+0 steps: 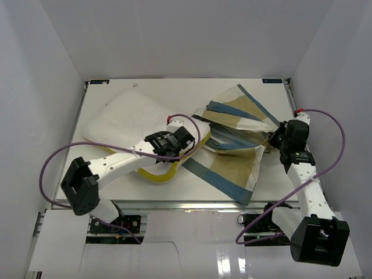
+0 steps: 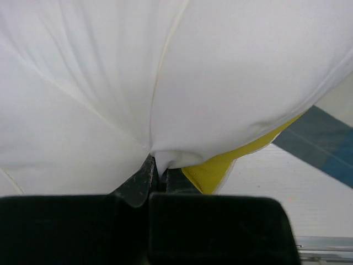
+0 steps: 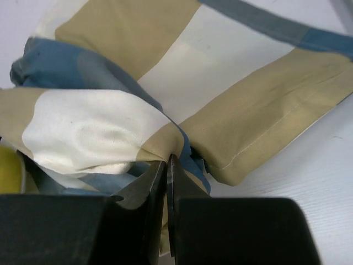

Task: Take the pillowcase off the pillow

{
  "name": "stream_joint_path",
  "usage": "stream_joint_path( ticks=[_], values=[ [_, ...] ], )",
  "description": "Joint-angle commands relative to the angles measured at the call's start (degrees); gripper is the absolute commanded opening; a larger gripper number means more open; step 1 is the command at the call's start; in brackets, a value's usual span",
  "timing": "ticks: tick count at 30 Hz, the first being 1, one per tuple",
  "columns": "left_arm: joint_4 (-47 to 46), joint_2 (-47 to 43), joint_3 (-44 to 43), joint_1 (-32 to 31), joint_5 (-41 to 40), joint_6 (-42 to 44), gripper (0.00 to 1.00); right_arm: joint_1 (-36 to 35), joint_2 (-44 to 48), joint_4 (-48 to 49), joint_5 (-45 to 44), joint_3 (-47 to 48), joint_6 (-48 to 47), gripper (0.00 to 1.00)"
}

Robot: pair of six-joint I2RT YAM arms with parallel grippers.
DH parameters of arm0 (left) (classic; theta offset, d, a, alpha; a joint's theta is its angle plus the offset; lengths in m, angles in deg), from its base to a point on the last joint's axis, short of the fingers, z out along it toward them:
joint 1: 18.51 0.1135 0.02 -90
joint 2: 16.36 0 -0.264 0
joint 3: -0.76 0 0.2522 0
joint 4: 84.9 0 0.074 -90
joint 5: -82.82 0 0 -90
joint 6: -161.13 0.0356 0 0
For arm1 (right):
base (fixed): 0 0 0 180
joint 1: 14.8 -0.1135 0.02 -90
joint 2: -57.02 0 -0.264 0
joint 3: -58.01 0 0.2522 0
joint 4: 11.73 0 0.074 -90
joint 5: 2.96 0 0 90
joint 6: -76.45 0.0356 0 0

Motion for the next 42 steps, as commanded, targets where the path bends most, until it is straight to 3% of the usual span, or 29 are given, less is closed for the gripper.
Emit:
stream_joint_path(
  ticks=[1, 8, 12, 17, 22, 24, 29, 34, 35, 36, 37, 38, 40, 42],
  values=[
    [5.69, -10.21, 1.99, 1.92, -6.74, -3.37, 0.0, 1.54, -1.39, -1.2, -5.76, 6.15, -0.79, 0.08],
    [7.36, -22.08, 3.58, 3.07, -10.25, -3.55, 0.0, 4.8, -4.39, -4.54, -5.07, 12.22, 0.44, 0.08],
    [6.58, -22.19, 2.44, 7.1, -9.83, -0.92, 0.0, 4.71, -3.95, -6.03, -2.78, 16.51, 0.61, 0.08],
    [-4.99, -19.74, 1.38, 11.59, -0.61, 5.41, 0.0, 3.57, -4.3, -3.06, 11.88, 18.91, -2.37, 0.08],
    [-13.54, -9.91, -4.83, 18.8, 13.97, 7.7, 0.0, 1.37, -6.67, -2.35, 10.06, 13.31, -2.21, 0.08],
    [-14.52, -2.99, -8.53, 20.29, 16.8, 8.23, 0.0, 1.28, -6.59, 1.93, 13.28, 9.35, -1.85, 0.08],
    [-11.37, 11.71, -27.92, 25.99, 24.01, 9.64, 0.0, 0.84, -5.63, 5.21, 12.87, 0.03, -1.06, 0.08],
    [-7.23, 22.18, -39.57, 31.53, 27.35, 8.59, 0.0, 0.84, -2.11, 5.04, 10.68, -3.76, -2.02, 0.08],
    [-7.31, 24.02, -40.62, 32.68, 31.54, 8.15, 0.09, 0.93, -1.41, 4.95, 10.32, -4.03, -2.02, 0.08],
    [-7.23, 24.65, -42.72, 34.43, 34.88, 8.06, 0.28, 0.93, -1.23, 4.86, 10.4, -4.38, -2.02, 0.08],
    [-6.88, 25.0, -43.26, 34.88, 36.92, 8.49, 0.65, 0.85, -1.14, 4.77, 10.4, -4.38, -2.2, 0.08],
    [-6.61, 24.14, -43.36, 34.97, 37.63, 9.19, 0.77, 0.84, -1.49, 4.86, 10.4, -4.38, -2.55, 0.08],
    [-7.04, 21.42, -40.12, 34.97, 36.42, 10.25, 0.88, 0.84, -2.1, 4.69, 9.53, -4.3, -3.08, 0.08],
    [-8.54, 16.08, -33.47, 34.89, 33.44, 10.86, 0.9, 0.85, -3.16, 4.95, 9.17, -4.3, -3.08, 0.1]
  ],
)
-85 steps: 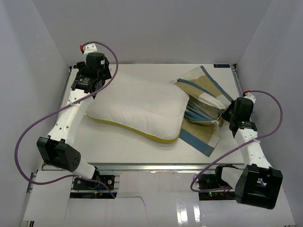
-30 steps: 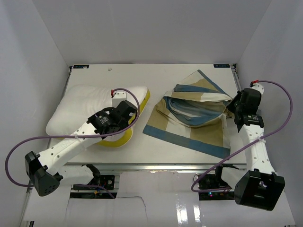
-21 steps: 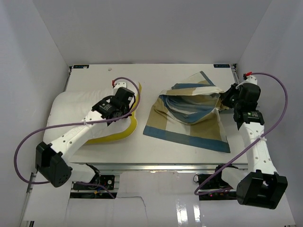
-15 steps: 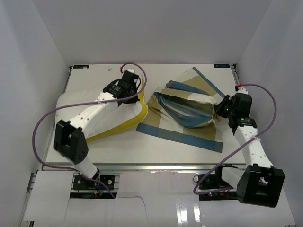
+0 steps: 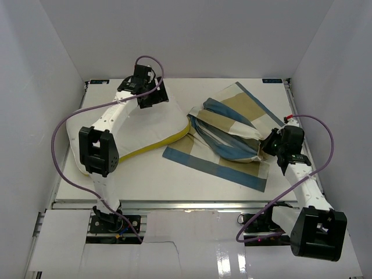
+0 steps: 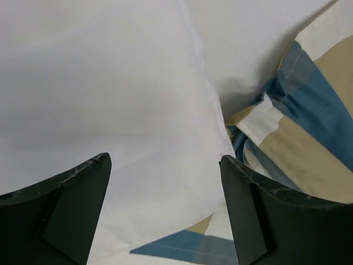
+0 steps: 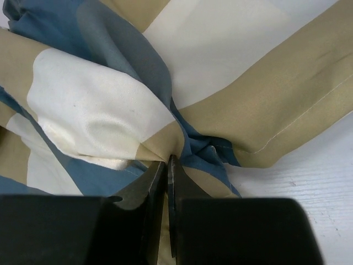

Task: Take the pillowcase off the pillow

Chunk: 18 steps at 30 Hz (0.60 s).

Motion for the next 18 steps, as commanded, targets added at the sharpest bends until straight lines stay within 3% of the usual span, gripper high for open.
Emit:
stream_joint_path(
  ticks=[1, 5, 7, 9, 13, 16, 18],
  values=[
    [-2.04, -11.47, 6.95, -1.07, -0.34, 1.82, 0.91, -0.18, -1.6, 2.83, -0.49, 0.27, -1.02, 0.1],
    [-5.92, -19.82, 19.97, -0.98, -4.22, 0.68, 0.92, -0.18, -4.68, 2.57, 0.93, 1.5, -0.32, 0.1],
    [-7.41, -24.3, 28.04, -1.07, -5.44, -1.25, 0.91, -0.01, -5.65, 1.25, -3.02, 1.77, 0.55, 0.08],
    [-11.0, -29.47, 38.38, -1.07, -6.94, -2.65, 0.91, 0.34, -4.61, 0.55, -5.48, 0.72, 1.17, 0.08],
    [-12.96, -35.29, 49.4, -3.51, -10.69, -2.23, 0.88, 0.7, -1.01, 0.72, -4.71, -0.34, 1.53, 0.08],
    [-10.42, -34.7, 49.79, -7.64, -17.98, -0.82, 0.9, 0.61, 0.06, 1.51, -1.45, -0.96, 1.44, 0.08],
    [-4.22, -29.2, 44.02, -8.71, -21.78, 3.11, 0.91, 0.61, 1.1, 1.16, 0.82, -1.39, 0.57, 0.08]
  ],
)
